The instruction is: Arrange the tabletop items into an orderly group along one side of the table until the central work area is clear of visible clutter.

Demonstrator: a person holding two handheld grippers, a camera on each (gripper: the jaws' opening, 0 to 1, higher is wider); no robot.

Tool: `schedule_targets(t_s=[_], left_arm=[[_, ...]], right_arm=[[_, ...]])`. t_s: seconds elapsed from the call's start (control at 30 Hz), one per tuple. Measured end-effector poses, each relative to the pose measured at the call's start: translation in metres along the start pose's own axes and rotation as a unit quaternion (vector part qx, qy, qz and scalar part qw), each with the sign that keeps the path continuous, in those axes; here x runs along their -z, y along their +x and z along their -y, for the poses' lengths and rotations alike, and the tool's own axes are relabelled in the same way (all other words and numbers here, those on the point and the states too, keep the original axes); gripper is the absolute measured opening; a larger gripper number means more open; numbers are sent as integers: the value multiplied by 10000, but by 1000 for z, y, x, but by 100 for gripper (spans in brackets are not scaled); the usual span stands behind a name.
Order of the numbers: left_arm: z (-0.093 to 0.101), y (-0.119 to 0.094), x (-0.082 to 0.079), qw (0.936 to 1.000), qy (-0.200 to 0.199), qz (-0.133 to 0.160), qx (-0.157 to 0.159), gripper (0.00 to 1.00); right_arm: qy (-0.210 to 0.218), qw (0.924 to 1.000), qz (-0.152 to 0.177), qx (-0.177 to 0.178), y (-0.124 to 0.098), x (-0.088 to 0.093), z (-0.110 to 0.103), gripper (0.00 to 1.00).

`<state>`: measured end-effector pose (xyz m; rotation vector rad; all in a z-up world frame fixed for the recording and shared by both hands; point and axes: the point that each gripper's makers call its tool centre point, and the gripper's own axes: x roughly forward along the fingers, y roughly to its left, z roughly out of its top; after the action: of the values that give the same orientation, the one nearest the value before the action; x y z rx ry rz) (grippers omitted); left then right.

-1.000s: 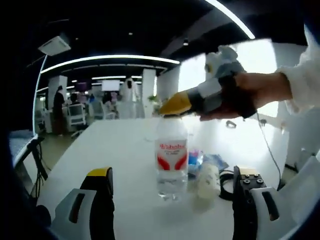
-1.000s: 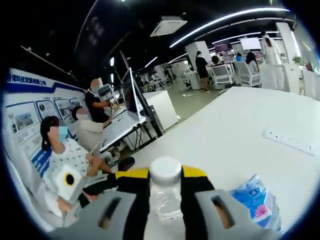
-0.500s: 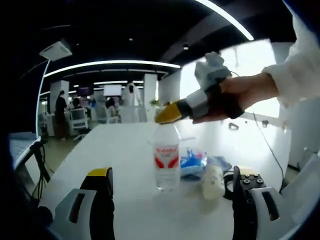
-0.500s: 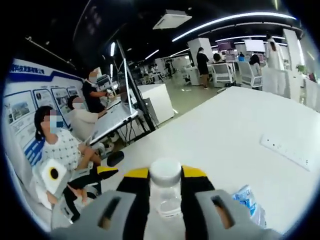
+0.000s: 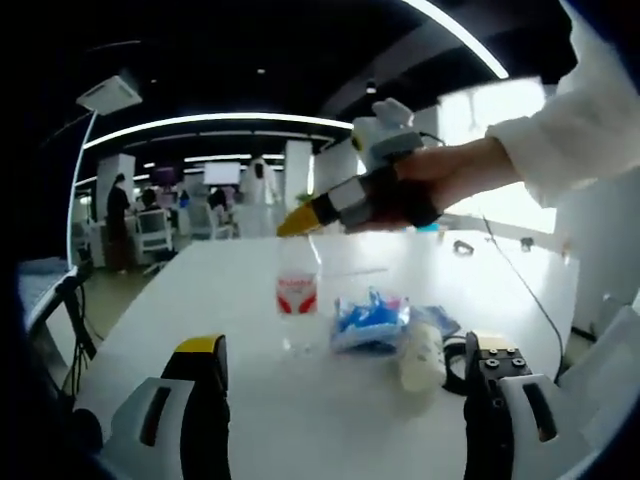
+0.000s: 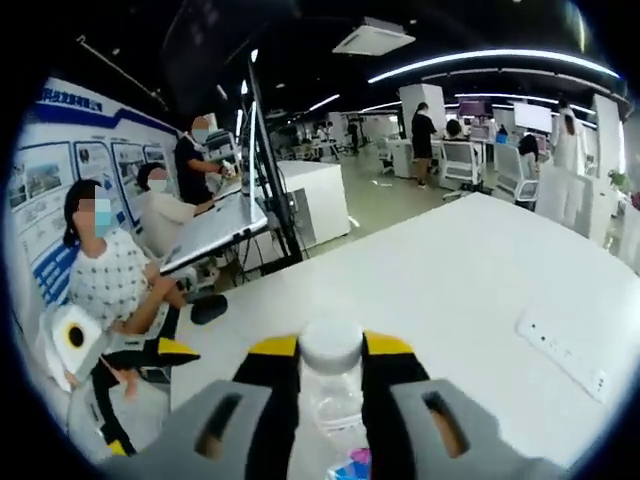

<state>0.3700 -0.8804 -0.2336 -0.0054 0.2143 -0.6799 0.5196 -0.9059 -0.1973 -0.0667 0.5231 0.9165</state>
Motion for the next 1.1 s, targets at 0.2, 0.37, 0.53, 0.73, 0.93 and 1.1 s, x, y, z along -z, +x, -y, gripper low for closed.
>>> schedule_targets(t_s=[0.2, 0.37, 0.53, 0.73, 0.93, 1.1], left_arm=[[-4, 0, 4, 9999, -80, -55, -54, 94], [-10, -1, 8, 9997, -162, -130, -153, 93], [-12, -1, 10, 9992, -331, -154, -181, 94], [-11, -1, 13, 9991, -338, -204, -173, 93], [-11, -1, 17, 9982, -517, -258, -142, 92], [-15, -1, 17, 9978, -566, -261, -213, 92]], right_arm=[[-300, 9993, 10, -206, 6, -1, 12, 20], [-291, 9989, -87, -361, 10, 3, 26, 20], [-402, 9979, 32, -507, 12, 0, 28, 20], [-370, 9974, 129, -607, 17, 1, 28, 20], [-363, 9969, 119, -681, 22, 6, 26, 20], [-431, 9960, 137, -768, 23, 5, 23, 20]])
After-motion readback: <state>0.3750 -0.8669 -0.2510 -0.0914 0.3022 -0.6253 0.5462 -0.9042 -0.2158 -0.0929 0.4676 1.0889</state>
